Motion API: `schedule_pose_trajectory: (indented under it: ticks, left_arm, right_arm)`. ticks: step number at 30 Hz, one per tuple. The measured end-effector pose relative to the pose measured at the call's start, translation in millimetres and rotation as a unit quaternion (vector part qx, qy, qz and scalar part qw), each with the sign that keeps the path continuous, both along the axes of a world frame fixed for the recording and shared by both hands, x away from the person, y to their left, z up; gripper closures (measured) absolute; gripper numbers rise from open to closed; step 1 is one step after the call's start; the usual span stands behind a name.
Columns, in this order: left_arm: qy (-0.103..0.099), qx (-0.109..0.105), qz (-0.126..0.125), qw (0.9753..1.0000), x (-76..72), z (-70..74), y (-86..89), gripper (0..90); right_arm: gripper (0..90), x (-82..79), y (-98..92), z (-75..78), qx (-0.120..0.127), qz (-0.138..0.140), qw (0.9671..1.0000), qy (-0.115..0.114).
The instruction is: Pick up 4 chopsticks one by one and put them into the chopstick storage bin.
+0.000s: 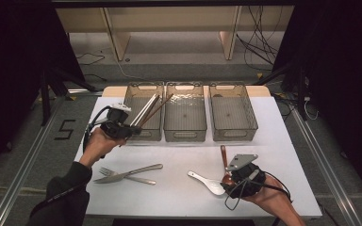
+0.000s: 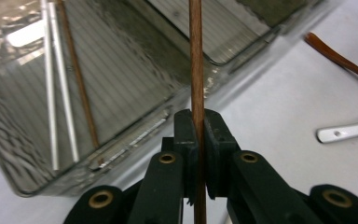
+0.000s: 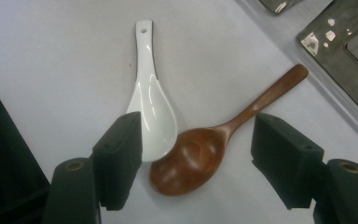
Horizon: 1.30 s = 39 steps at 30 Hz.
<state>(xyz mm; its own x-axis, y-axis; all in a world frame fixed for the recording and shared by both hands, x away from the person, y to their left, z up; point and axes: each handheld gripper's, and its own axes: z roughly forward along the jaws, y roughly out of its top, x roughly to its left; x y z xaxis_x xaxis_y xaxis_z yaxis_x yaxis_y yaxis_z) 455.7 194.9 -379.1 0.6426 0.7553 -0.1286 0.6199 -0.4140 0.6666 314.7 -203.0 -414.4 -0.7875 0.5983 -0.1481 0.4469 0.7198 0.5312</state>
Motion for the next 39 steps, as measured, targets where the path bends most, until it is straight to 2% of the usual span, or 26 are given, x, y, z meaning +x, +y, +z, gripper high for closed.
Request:
schedule_pose_trajectory:
  ticks: [7,11,23,28,31,39]
  left_arm:
    - [0.006,-0.006,0.044,0.9990,28.4,1.7,6.7,85.1]
    - [0.012,-0.006,0.060,0.9981,41.4,-1.2,8.6,85.0]
    - [0.017,0.007,0.089,0.9959,66.2,-6.9,2.5,85.0]
    - [0.028,0.003,0.108,0.9937,76.9,-12.8,4.4,85.0]
    - [0.037,0.002,0.126,0.9914,82.7,-18.3,6.3,84.9]
    - [0.050,0.006,0.149,0.9876,92.6,-26.3,11.1,84.5]
  right_arm:
    - [34.3,-0.1,1.0,-1.3,-0.001,-0.001,1.0000,0.001]
    - [33.9,0.0,1.0,-1.7,-0.001,-0.001,1.0000,0.003]
    - [32.8,0.0,1.3,-2.0,0.000,0.001,1.0000,0.006]
    - [32.8,0.1,1.5,-2.6,0.002,0.001,1.0000,0.008]
    - [32.8,0.1,1.7,-2.9,0.001,0.001,1.0000,0.009]
    - [32.8,0.0,1.9,-3.2,0.001,0.003,0.9999,0.010]
